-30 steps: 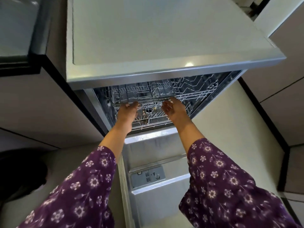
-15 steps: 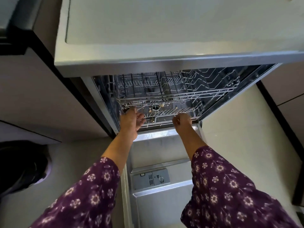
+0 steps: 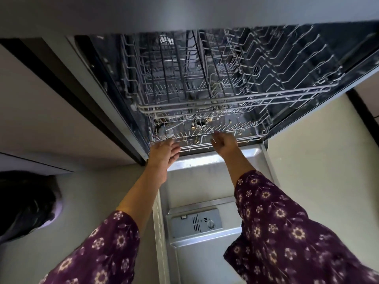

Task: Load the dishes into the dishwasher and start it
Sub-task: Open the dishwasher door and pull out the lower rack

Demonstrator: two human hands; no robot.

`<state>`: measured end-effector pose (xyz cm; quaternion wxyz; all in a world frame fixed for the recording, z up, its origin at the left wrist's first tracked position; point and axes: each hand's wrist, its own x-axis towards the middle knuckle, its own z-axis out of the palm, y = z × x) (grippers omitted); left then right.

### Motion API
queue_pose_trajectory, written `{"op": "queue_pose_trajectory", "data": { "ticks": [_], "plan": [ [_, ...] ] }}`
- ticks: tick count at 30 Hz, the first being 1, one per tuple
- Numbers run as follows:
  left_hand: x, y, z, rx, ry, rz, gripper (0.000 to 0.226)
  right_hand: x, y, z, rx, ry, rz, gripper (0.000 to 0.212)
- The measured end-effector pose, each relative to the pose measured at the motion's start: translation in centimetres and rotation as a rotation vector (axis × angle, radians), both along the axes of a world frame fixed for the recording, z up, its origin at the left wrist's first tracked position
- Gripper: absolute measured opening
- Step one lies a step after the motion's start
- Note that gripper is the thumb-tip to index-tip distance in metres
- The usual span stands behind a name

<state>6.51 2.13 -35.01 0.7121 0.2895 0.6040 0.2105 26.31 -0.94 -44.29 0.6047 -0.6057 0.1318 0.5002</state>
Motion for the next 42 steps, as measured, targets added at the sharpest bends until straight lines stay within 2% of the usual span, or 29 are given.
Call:
{"op": "queue_pose_trajectory", "data": {
  "ticks": [4, 8, 12, 14, 16, 17, 19, 24, 27, 30, 35, 42],
  "plan": [
    [-1.1, -0.7, -2.2, -0.021, 0.037, -0.050, 0.008, -0.7, 1.0, -0.8, -0.011, 0.024, -0.042, 0.022],
    [-1.5, -2.1, -4.0, -0.007, 0.037, -0.093, 0.021, -1.9, -0.6, -1.3, -0.101, -0.041, -0.114, 0.024],
    [-1.9, -4.3, -5.8, 0.009, 0.099, -0.149, 0.011, -4.2, -5.0, -1.3, -0.116, -0.007, -0.223, 0.019],
    [-2.4, -5.5, -6.3, 0.182, 0.299, -0.339, 0.016, -5.0, -6.8, -1.2, -0.111, -0.001, -0.220, 0.019],
    [-3.1, -7.0, -6.5, 0.478, 0.539, -0.639, 0.037, -5.6, -8.4, -1.1, -0.131, -0.006, -0.239, 0.022],
    [-3.5, -8.1, -6.5, 0.605, 0.584, -0.764, 0.045, -5.9, -9.3, -1.1, -0.127, -0.010, -0.262, 0.024],
    [-4.1, -10.1, -6.8, 0.697, 0.579, -0.961, 0.056, -6.5, -11.2, -0.9, -0.108, 0.010, -0.295, 0.024],
    [-6.3, -14.9, -9.2, 0.713, 0.663, -1.319, 0.066, -8.3, -15.9, -1.8, -0.118, 0.015, -0.373, 0.026],
    [-7.9, -17.5, -10.8, 0.662, 0.679, -1.442, 0.065, -9.7, -19.3, -1.9, -0.120, 0.046, -0.401, 0.024],
    [-9.5, -20.3, -11.7, 0.652, 0.714, -1.510, 0.065, -11.0, -23.0, -1.9, -0.179, 0.014, -0.389, 0.025],
    [-11.8, -25.6, -11.5, 0.682, 0.822, -1.567, 0.066, -13.3, -28.7, -1.2, -0.145, 0.077, -0.491, 0.032],
    [-13.9, -32.3, -10.3, 0.614, 0.749, -1.596, 0.071, -16.1, -35.5, -0.4, -0.222, 0.011, -0.412, 0.028]
  ]
}}
